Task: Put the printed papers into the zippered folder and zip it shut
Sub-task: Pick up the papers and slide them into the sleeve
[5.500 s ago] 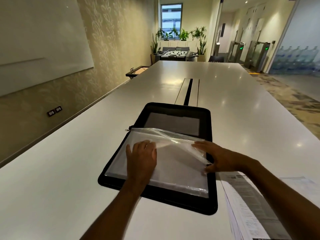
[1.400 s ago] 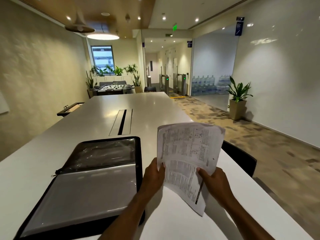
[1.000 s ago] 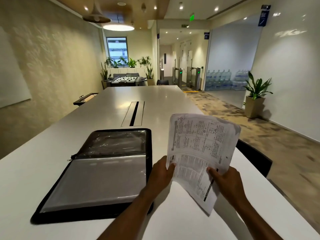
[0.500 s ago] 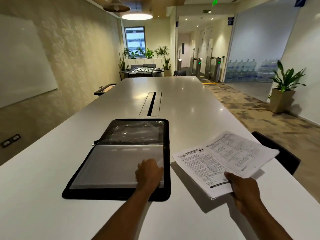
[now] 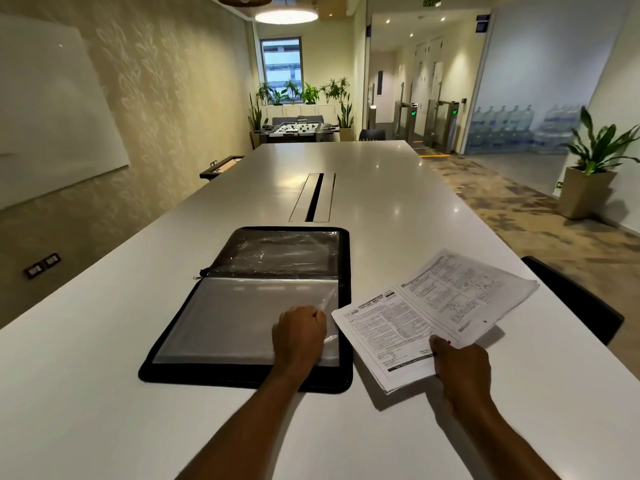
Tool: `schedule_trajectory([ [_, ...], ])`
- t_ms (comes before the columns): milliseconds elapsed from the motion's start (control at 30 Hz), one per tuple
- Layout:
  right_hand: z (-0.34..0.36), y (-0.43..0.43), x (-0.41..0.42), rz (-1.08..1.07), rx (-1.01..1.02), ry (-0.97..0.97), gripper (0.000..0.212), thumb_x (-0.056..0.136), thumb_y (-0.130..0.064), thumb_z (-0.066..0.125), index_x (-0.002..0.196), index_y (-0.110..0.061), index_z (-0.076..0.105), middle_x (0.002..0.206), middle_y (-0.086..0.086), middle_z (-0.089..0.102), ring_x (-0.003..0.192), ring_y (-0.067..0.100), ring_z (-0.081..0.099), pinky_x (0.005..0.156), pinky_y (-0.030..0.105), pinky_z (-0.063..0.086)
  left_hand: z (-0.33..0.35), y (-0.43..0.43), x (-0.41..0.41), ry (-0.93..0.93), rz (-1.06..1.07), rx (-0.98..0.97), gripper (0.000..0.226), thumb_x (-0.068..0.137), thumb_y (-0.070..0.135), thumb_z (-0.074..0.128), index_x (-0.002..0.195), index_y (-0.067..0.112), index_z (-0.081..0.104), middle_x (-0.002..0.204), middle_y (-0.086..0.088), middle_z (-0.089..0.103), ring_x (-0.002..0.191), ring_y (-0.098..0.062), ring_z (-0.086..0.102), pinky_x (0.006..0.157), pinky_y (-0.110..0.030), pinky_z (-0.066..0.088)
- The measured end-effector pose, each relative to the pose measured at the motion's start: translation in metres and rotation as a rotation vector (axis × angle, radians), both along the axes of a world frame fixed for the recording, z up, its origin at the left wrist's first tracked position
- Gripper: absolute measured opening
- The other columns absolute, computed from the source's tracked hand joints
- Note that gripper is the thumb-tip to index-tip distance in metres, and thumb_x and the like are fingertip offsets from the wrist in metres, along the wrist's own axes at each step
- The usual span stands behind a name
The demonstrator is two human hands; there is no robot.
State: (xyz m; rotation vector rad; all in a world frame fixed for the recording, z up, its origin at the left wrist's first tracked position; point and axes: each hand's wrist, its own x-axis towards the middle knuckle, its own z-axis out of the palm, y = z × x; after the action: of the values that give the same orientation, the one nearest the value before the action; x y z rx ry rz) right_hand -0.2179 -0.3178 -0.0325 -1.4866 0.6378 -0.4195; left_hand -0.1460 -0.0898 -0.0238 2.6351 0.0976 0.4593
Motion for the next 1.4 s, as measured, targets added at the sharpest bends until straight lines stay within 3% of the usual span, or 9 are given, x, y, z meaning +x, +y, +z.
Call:
schedule_trajectory([
  [233,0.000,0.029,0.023,-0.007,-0.002,-0.032,0.029,0.091,-0.013,0.061,0.118,-0.004,0.066,0.113,0.015,0.071,0.098,0.031,0.065,0.086,0.038,0.053,0.006,-0.001,0.000,-0.050,-0.072,0.023,0.036,0.095,0.027,0.042,0.065,0.018,0.059,0.069,0.002,0.059,0.063,-0.016,0.054,0.061,-0.031,0.046],
  [433,0.000,0.052,0.050,-0.071,0.036,-0.031,0.033,0.095,-0.018,0.057,0.125,-0.006,0.063,0.122,0.014,0.068,0.108,0.034,0.063,0.093,0.037,0.049,0.010,-0.002,0.002,-0.039,-0.079,0.098,0.036,0.096,0.030,0.040,0.073,0.015,0.064,0.078,-0.001,0.062,0.071,-0.019,0.056,0.069,-0.034,0.047],
  [633,-0.007,0.065,0.065,-0.052,0.103,-0.042,0.035,0.095,-0.020,0.058,0.128,-0.011,0.061,0.122,0.012,0.068,0.102,0.031,0.066,0.095,0.043,0.053,0.004,-0.002,0.006,-0.063,-0.049,0.141,0.037,0.095,0.035,0.043,0.073,0.015,0.065,0.081,-0.002,0.068,0.067,-0.017,0.050,0.063,-0.030,0.036],
  [833,-0.018,0.067,0.065,0.094,0.312,-0.177,0.053,0.086,0.001,0.066,0.132,-0.022,0.057,0.120,0.005,0.070,0.106,0.027,0.068,0.093,0.052,0.055,-0.001,-0.017,0.005,0.085,0.027,0.124,0.058,0.078,0.070,0.050,0.096,0.020,0.069,0.095,-0.002,0.067,0.089,-0.023,0.061,0.075,-0.037,0.045],
  [933,-0.020,0.064,0.063,0.144,0.371,-0.226,0.058,0.086,0.007,0.063,0.132,-0.029,0.056,0.116,0.003,0.071,0.100,0.025,0.071,0.079,0.049,0.060,0.002,-0.026,0.006,0.136,0.050,0.189,0.042,0.083,0.054,0.053,0.100,0.019,0.069,0.102,-0.004,0.066,0.095,-0.025,0.060,0.080,-0.038,0.043],
  [1033,-0.023,0.065,0.062,0.128,0.308,-0.216,0.056,0.085,0.004,0.066,0.131,-0.026,0.057,0.120,0.002,0.069,0.106,0.024,0.068,0.091,0.050,0.056,0.008,-0.028,0.006,0.154,0.054,0.290,0.022,0.086,0.026,0.052,0.099,0.018,0.068,0.104,-0.005,0.066,0.096,-0.026,0.059,0.082,-0.038,0.043],
  [1133,-0.025,0.068,0.060,0.097,0.225,-0.193,0.056,0.085,-0.001,0.068,0.135,-0.022,0.055,0.124,0.002,0.067,0.111,0.024,0.065,0.100,0.049,0.051,0.012,-0.028,0.005,0.190,0.007,0.337,0.019,0.082,0.018,0.055,0.097,0.019,0.068,0.101,-0.004,0.068,0.094,-0.025,0.062,0.079,-0.036,0.045],
  [1267,-0.026,0.074,0.057,0.088,0.207,-0.181,0.055,0.085,-0.006,0.070,0.135,-0.025,0.056,0.123,0.000,0.068,0.109,0.023,0.066,0.098,0.047,0.053,0.012,-0.027,0.005,0.143,-0.040,0.330,0.016,0.085,0.019,0.056,0.097,0.017,0.065,0.099,-0.004,0.070,0.089,-0.024,0.065,0.068,-0.031,0.042],
  [1400,-0.029,0.076,0.057,0.123,0.305,-0.189,0.055,0.085,-0.001,0.068,0.131,-0.030,0.057,0.115,-0.001,0.071,0.099,0.024,0.071,0.084,0.050,0.060,0.011,-0.029,0.001,0.104,-0.035,0.254,0.037,0.087,0.047,0.057,0.106,0.016,0.064,0.102,-0.004,0.068,0.091,-0.024,0.065,0.071,-0.033,0.048],
])
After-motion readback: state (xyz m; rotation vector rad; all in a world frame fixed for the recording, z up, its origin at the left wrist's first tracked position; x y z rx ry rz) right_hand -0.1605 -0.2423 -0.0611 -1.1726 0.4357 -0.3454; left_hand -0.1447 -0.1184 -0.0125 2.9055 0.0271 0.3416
